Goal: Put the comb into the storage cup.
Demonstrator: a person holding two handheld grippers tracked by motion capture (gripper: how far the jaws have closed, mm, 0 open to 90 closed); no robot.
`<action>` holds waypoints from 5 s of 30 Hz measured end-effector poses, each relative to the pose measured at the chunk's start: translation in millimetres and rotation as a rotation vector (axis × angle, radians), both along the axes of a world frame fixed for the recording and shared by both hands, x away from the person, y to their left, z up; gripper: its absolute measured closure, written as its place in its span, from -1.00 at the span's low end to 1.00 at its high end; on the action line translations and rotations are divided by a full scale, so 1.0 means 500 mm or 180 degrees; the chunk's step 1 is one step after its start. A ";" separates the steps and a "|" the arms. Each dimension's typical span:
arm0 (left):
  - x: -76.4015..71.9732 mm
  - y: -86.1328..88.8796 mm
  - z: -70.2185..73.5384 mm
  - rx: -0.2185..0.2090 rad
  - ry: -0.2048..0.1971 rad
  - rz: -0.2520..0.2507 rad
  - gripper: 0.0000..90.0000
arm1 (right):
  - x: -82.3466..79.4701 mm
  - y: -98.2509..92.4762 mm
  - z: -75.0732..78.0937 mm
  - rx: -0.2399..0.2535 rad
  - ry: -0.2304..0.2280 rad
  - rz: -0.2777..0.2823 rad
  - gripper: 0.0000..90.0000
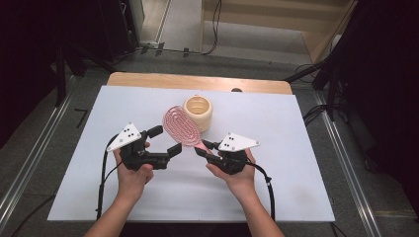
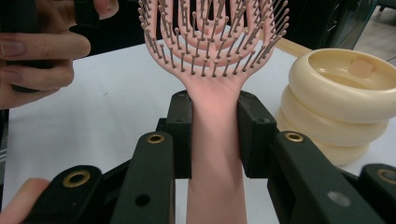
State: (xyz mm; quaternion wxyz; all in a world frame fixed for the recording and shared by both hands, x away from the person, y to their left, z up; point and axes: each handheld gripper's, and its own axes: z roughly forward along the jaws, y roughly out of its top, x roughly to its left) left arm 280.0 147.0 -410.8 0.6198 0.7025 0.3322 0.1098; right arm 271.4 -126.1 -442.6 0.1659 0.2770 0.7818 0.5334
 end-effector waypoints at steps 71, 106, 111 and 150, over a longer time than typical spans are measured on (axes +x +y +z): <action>0.046 -0.026 0.045 -0.0216 0.0141 -0.0243 0.43 | -0.039 -0.161 -0.038 0.0488 -0.0125 -0.0584 -1.00; 0.071 -0.016 0.048 -0.0222 0.0129 -0.0188 0.43 | -0.119 -0.342 -0.097 0.0506 -0.0063 -0.0943 -1.00; 0.076 -0.015 0.048 -0.0232 0.0152 -0.0173 0.43 | -0.133 -0.368 -0.106 0.0514 -0.0053 -0.1000 -1.00; 0.132 -0.029 0.109 -0.0285 0.0016 -0.0093 0.43 | -0.168 -0.451 -0.137 0.0580 -0.0028 -0.1219 -1.00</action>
